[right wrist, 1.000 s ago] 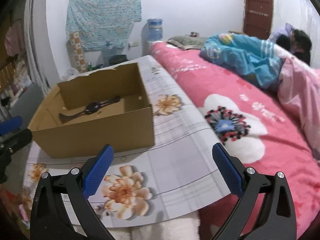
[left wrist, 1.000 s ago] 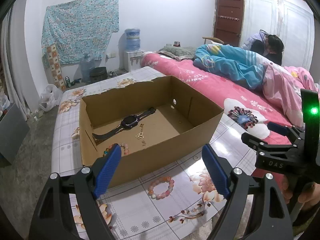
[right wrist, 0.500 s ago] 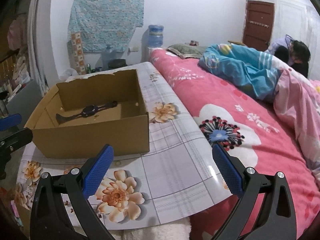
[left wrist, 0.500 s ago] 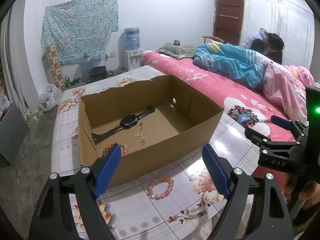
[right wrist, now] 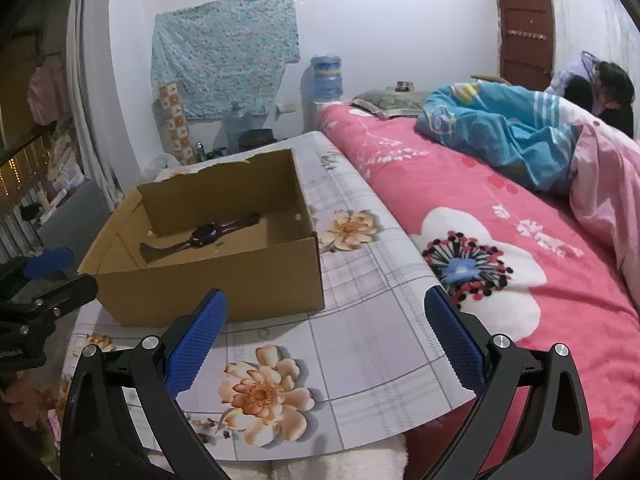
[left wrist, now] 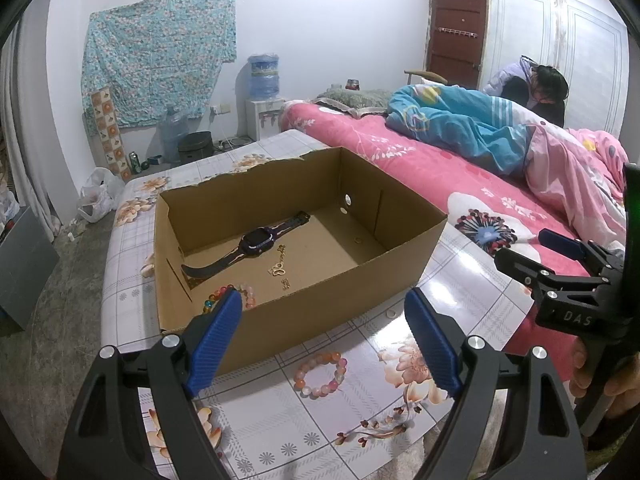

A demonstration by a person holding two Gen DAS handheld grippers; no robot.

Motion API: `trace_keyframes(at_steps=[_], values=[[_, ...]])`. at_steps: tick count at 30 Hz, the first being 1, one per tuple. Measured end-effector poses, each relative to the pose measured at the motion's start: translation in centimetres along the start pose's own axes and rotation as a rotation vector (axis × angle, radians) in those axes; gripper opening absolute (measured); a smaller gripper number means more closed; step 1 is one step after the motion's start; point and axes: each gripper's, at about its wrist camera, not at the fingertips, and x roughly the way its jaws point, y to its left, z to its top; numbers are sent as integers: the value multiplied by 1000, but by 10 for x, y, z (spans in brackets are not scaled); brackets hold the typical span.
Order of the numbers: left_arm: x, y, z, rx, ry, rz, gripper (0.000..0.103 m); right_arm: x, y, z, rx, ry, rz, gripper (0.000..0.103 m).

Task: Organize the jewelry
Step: 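Withdraw both open tools back from the box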

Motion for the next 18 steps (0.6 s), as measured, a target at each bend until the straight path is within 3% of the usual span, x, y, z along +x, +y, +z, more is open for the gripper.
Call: trace_keyframes(at_steps=[18], values=[[2, -2, 1, 2, 2, 3, 81, -2, -1, 0, 16, 0, 47, 95]])
